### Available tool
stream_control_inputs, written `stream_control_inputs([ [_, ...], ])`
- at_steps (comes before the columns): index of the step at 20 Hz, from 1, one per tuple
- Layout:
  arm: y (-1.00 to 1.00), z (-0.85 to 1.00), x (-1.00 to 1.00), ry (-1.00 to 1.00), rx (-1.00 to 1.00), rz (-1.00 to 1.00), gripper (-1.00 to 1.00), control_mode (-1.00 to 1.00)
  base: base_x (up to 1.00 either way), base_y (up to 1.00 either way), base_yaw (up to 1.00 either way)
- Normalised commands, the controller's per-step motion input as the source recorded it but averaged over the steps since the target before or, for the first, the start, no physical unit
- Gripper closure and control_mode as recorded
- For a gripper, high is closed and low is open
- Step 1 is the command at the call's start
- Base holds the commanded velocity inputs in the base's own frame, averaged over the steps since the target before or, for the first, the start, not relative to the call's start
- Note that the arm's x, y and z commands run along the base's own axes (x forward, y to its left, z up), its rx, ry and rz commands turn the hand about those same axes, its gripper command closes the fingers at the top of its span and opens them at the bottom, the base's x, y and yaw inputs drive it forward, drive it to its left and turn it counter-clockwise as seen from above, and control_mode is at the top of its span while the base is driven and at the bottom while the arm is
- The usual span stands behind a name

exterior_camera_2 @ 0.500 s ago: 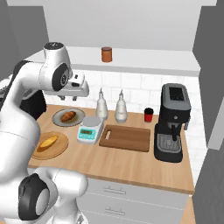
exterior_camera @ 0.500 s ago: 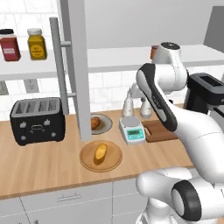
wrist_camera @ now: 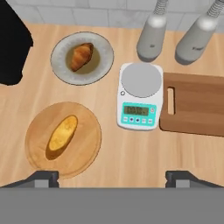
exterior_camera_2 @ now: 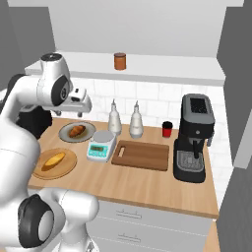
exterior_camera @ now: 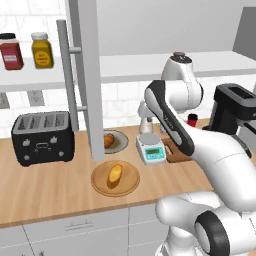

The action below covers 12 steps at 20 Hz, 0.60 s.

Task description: From the different types of pastries on the counter, select a croissant and place it on the cutting board. Then retrieve a jar of jam from the cabinet and place it alongside the croissant on the cutting board.

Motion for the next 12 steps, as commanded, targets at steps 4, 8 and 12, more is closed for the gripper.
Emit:
stream_control_inputs([
  [4, 0.51, -0.12, 0.25, 0.06, 0.00, -0.08, -1.00, -1.00, 0.00, 0.00, 0.00],
  [8, 0.28, -0.22, 0.22, 0.00, 0.02, -0.16, -1.00, -1.00, 0.00, 0.00, 0.00],
  [12, 0.08, -0.21, 0.01, 0.00, 0.07, -0.21, -1.00, -1.00, 0.00, 0.00, 0.00],
])
